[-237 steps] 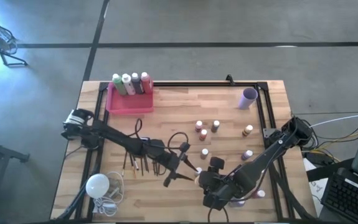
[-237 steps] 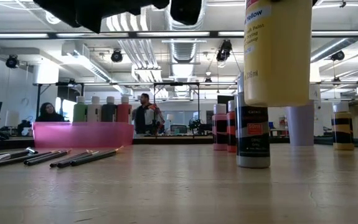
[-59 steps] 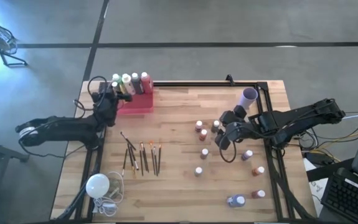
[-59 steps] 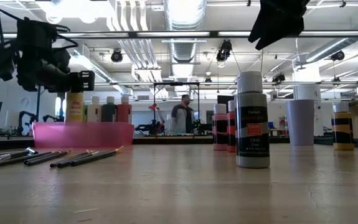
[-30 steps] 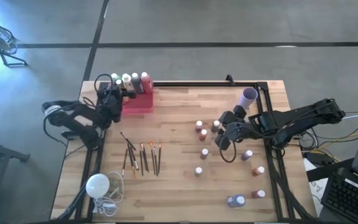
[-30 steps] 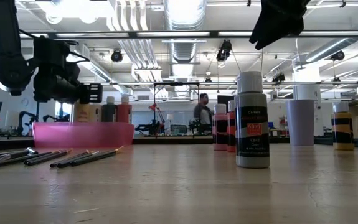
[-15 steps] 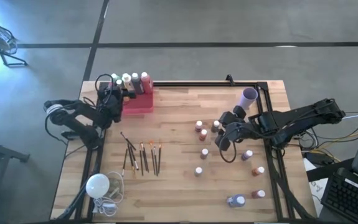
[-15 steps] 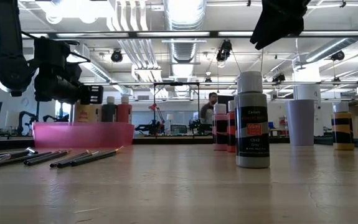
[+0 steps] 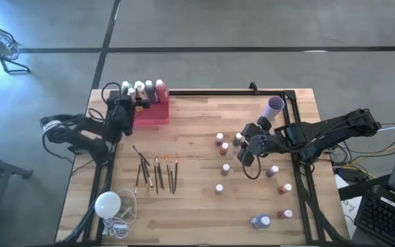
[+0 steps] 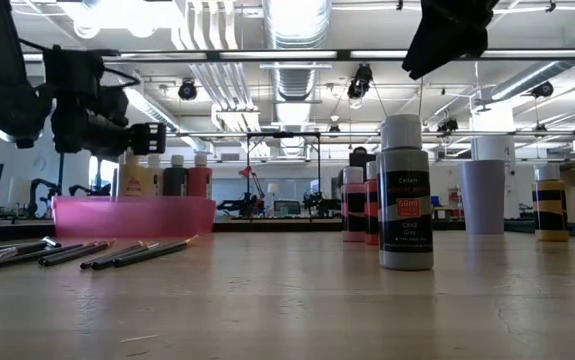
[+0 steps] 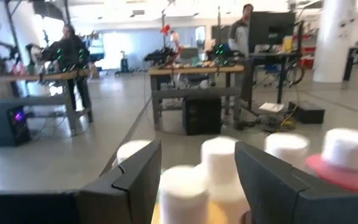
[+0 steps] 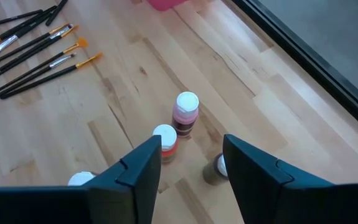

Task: Pick & Place Paint Supplies
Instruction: Put the purple paint bottle into the pink bin

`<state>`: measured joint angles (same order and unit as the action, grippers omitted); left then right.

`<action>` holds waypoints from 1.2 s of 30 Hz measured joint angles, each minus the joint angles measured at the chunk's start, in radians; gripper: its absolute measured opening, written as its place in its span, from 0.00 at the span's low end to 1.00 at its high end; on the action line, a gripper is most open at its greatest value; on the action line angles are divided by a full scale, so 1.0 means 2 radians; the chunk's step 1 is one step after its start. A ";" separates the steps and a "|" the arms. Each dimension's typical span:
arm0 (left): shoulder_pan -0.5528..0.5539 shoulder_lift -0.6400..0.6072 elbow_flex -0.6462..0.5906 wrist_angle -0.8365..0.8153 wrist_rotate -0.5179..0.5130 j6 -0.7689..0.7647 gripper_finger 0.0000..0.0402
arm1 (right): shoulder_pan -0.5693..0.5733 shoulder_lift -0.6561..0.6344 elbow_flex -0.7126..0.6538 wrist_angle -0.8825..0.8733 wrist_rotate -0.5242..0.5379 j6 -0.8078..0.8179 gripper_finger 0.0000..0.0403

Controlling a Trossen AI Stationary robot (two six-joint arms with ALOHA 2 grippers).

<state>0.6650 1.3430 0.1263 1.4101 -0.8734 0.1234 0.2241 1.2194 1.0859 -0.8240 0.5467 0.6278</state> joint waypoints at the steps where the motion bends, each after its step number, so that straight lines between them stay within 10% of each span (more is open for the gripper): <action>1: -0.008 -0.010 0.000 0.000 0.000 0.009 0.52 | 0.000 0.000 0.000 0.000 0.000 0.000 0.40; 12: -0.148 -0.136 0.000 -0.002 0.018 0.109 0.52 | 0.000 0.000 0.000 0.000 0.000 0.000 0.34; 36: -0.265 -0.166 0.009 -0.153 0.487 -0.083 0.52 | -0.002 0.004 -0.001 0.043 0.001 -0.033 0.18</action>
<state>0.1341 1.0103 0.1448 1.1040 0.0999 -0.0431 0.2207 1.2266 1.0847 -0.7390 0.5492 0.5620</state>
